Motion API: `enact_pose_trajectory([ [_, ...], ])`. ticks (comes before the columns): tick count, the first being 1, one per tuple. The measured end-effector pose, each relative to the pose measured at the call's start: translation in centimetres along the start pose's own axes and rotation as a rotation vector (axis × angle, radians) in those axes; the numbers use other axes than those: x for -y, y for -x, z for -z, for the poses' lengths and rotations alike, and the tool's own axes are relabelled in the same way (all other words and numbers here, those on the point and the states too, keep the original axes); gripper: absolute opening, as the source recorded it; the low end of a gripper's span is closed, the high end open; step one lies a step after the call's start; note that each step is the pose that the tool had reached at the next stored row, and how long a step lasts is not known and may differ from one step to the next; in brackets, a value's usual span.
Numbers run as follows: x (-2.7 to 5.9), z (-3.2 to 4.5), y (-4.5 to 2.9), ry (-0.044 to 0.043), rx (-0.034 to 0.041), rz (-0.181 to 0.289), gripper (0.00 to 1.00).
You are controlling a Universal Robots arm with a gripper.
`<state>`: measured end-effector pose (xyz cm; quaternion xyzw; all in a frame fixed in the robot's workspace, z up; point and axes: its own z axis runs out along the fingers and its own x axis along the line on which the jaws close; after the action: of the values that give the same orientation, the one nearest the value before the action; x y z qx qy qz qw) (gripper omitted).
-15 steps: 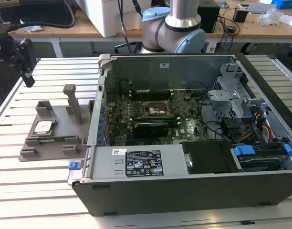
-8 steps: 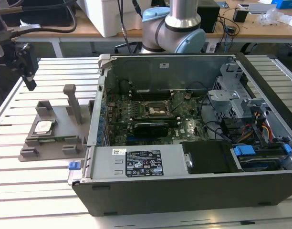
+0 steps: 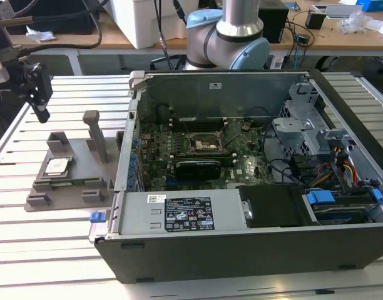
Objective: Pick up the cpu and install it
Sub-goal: 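Pick up the cpu and move it towards the insertion slot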
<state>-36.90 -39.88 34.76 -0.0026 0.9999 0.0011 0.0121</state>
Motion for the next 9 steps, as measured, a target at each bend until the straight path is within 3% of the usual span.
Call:
enact_pose_trajectory([
  [9,0.00,-1.60,-0.04,0.0000,0.0000,0.000,0.66],
])
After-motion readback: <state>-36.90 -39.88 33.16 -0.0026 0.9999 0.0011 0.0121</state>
